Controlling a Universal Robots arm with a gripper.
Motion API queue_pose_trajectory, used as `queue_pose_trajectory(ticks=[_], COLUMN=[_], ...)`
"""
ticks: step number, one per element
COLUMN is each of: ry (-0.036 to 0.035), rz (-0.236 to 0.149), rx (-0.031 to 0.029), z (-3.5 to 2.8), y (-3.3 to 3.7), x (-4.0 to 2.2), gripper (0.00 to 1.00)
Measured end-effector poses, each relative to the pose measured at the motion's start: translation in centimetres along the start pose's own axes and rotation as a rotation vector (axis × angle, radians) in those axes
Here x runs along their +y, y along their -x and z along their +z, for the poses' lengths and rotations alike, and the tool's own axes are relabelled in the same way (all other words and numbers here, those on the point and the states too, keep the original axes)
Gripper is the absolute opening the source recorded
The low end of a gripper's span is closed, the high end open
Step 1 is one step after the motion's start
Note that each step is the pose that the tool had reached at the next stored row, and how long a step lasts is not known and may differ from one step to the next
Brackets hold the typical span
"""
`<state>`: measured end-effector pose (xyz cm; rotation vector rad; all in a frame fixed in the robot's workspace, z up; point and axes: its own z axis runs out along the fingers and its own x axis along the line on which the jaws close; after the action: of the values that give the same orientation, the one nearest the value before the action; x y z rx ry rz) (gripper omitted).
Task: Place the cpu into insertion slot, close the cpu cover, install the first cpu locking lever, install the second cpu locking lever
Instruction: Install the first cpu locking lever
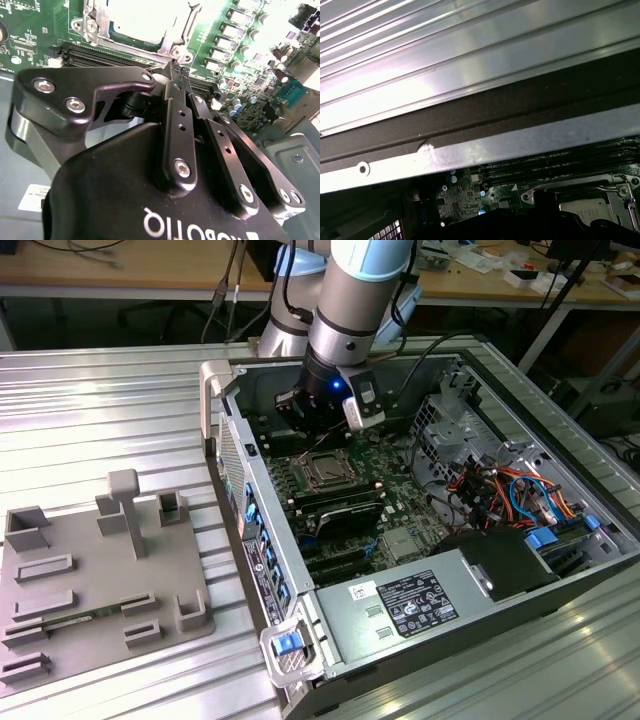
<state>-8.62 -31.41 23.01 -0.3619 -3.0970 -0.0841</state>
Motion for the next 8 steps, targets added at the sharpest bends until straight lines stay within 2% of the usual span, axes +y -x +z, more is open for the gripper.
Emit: queue_pose_trajectory(ticks=[1, 3, 5, 8], ry=[-0.0002, -0.0004, -0.0016, -0.0021], rz=[-0.005, -0.016, -0.065, -0.079], rx=[0.0003, 0.0007, 0.0032, 0.0041], z=[0.0, 0.0, 0.02, 0.06], y=[0.29, 0.43, 0.61, 1.22], x=[0.07, 0.11, 0.15, 0.32], gripper=[0.11, 0.11, 0.11, 0.11])
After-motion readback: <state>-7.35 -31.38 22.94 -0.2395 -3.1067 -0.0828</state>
